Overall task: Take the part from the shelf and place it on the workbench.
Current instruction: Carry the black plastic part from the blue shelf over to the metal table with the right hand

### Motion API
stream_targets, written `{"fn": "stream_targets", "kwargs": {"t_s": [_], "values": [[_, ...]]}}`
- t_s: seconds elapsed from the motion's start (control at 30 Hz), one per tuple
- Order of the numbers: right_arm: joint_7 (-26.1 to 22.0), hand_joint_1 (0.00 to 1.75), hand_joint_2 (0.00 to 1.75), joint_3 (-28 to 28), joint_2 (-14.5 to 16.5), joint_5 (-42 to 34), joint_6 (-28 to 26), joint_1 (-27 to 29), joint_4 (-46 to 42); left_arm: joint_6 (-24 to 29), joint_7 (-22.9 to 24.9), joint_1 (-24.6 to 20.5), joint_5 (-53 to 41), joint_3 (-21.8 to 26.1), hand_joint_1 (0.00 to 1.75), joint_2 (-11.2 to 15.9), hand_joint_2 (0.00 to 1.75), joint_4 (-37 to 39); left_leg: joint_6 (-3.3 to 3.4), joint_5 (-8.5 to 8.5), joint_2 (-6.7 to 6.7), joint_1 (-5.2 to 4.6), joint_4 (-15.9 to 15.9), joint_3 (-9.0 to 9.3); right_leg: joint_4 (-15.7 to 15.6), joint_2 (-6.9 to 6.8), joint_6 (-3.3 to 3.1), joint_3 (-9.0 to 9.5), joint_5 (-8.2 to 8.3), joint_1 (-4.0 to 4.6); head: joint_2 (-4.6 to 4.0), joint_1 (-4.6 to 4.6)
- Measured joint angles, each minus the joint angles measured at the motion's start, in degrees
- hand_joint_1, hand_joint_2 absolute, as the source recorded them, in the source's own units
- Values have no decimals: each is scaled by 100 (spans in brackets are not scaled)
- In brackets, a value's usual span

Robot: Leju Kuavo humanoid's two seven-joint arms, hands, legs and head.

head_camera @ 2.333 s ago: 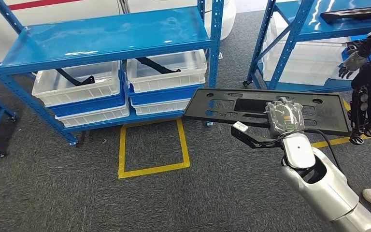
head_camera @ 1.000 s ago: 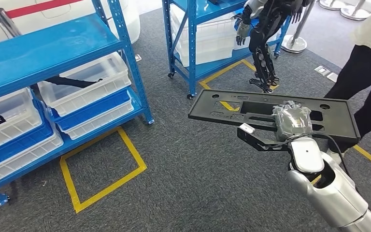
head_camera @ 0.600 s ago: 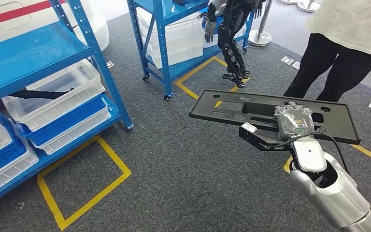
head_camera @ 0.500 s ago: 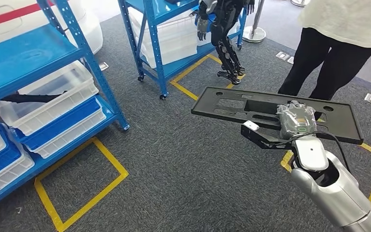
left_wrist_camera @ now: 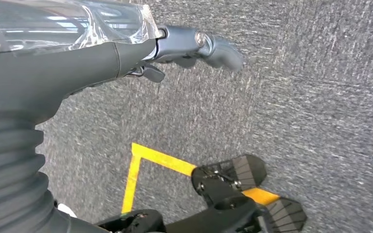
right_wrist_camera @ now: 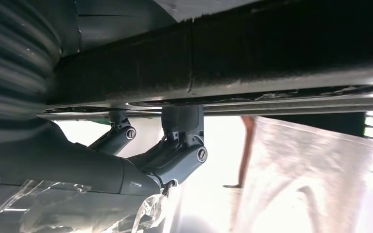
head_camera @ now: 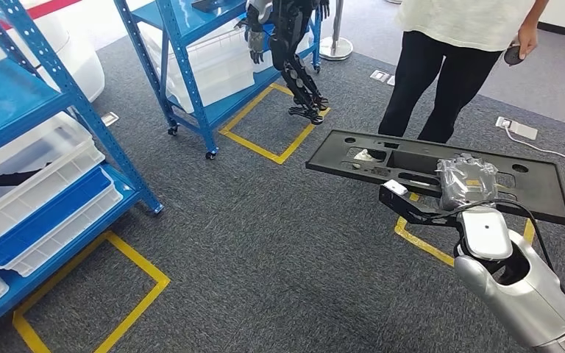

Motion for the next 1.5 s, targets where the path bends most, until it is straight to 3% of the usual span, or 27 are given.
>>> {"fn": "stream_targets", "kwargs": {"t_s": [0.03,0.1,0.2,0.27,0.3,0.33,0.4,0.43,0.47,0.53,0.57,0.63,0.7,0.73,0.8,0.83,0.87,0.93,1.0,1.17,1.2,1.23,1.3,1.33,1.37,1.4,1.5], "values": [[1,175,175,-15,-51,13,2,25,-20,8,-1,10,9,4,0,-1,175,0,-2,25,77,-10,-33,6,-26,67,45,-13,33,-18,0,0],[2,175,175,-53,-142,50,4,75,-75,23,-10,20,28,13,0,0,175,0,12,111,233,10,-137,27,76,-80,89,-94,-45,-1,0,2],[3,175,175,-134,-257,93,6,121,-150,37,-28,50,44,21,0,4,175,0,45,188,464,36,-223,10,1073,-578,128,-518,-637,30,0,4],[3,175,175,-162,-308,98,10,197,-171,44,-29,102,48,30,0,9,175,0,43,194,629,36,-221,-11,1607,-667,173,-680,-855,14,0,3],[3,175,175,-167,-336,98,12,241,-183,45,-29,123,49,38,0,11,175,0,38,196,708,39,-218,-19,1566,-686,191,-604,-819,5,0,4],[3,175,175,-172,-362,98,13,275,-196,46,-28,136,49,46,0,12,175,0,31,197,786,43,-213,-24,1297,-724,206,-411,-701,-6,0,4],[3,175,175,-202,-395,98,13,303,-222,47,-27,140,49,63,0,22,175,-1,-8,180,928,28,-184,-31,443,-942,235,127,-423,-5,0,4],[3,175,175,-223,-402,99,14,305,-233,49,-27,131,49,67,0,32,175,-1,-37,162,987,13,-160,-36,114,-1034,212,316,-332,-2,0,3],[3,175,175,-244,-412,101,14,309,-249,50,-27,125,49,71,0,41,175,-1,-68,149,1043,-5,-139,-40,-69,-1090,179,410,-291,6,1,2],[3,175,175,-266,-440,121,38,329,-277,55,-16,117,48,88,0,52,175,-1,-114,136,1147,-16,-114,-43,-116,-1001,80,392,-267,15,1,-1],[3,175,175,-275,-459,141,69,342,-294,62,-11,118,48,99,0,54,175,0,-139,115,1142,-1,-85,-52,-116,-942,47,376,-253,16,1,-1],[2,175,175,-305,-487,187,179,353,-323,86,-14,122,50,120,0,57,175,0,-195,-93,904,45,201,-162,-124,-841,-19,353,-219,15,0,-3],[-1,175,175,-332,-503,212,283,355,-343,103,-28,148,54,136,0,61,175,0,-234,-504,585,79,953,-482,-123,-741,-60,323,-194,30,0,-6],[-4,175,175,-336,-510,223,325,365,-347,106,-33,170,55,146,0,67,175,0,-234,-682,515,86,1388,-676,-122,-677,-73,304,-183,44,0,-5],[-16,175,175,-330,-524,259,408,402,-351,115,-46,203,62,166,0,85,175,0,-200,-752,459,78,1799,-876,-120,-519,-88,274,-159,71,0,-4],[-28,175,175,-324,-535,286,453,416,-351,123,-55,208,75,179,0,93,175,0,-169,-612,431,73,1633,-805,-120,-441,-88,266,-146,79,0,-4],[-45,175,175,-318,-547,318,496,424,-351,131,-68,205,90,199,0,99,175,0,-130,-390,368,69,1235,-621,-120,-363,-81,263,-134,80,0,-4],[-86,175,175,-310,-572,389,580,420,-351,129,-92,193,101,246,0,111,175,0,-66,-36,110,69,360,-219,-118,-220,-48,247,-106,72,0,-4],[-133,175,175,-300,-593,453,650,407,-351,108,-102,192,76,266,0,116,175,0,-56,60,-18,60,-9,-63,-115,-108,3,206,-72,52,0,-3],[-171,175,175,-287,-617,491,707,396,-351,93,-102,203,79,266,0,112,175,0,-59,71,70,31,-17,-68,-127,-11,56,170,-37,26,0,-1],[-185,175,175,-279,-637,500,755,386,-351,85,-110,190,91,270,0,97,175,1,-24,105,142,29,-47,-69,-65,-87,81,124,-85,28,0,-1],[-198,175,175,-267,-661,507,809,365,-351,76,-117,181,95,275,0,76,175,1,15,140,240,25,-77,-77,190,-224,113,0,-243,32,0,0],[-212,175,175,-238,-700,512,903,325,-351,55,-132,171,76,285,0,32,175,3,93,212,466,17,-132,-106,1042,-560,169,-374,-705,49,0,1],[-212,175,175,-221,-706,509,917,313,-351,50,-132,182,59,285,0,19,175,4,104,220,552,6,-129,-127,1446,-636,183,-527,-886,51,0,2],[-213,175,175,-205,-707,506,926,313,-351,44,-131,188,47,286,0,10,175,4,111,226,627,-2,-126,-144,1600,-656,189,-562,-928,51,0,1],[-215,175,175,-191,-710,502,935,312,-351,42,-130,187,39,286,0,0,175,4,114,230,701,-7,-124,-156,1497,-674,188,-463,-859,51,0,1],[-210,175,175,-177,-719,482,963,273,-351,41,-132,166,34,286,0,-25,175,4,100,232,911,-39,-117,-153,249,-967,148,305,-409,80,0,2]]}}
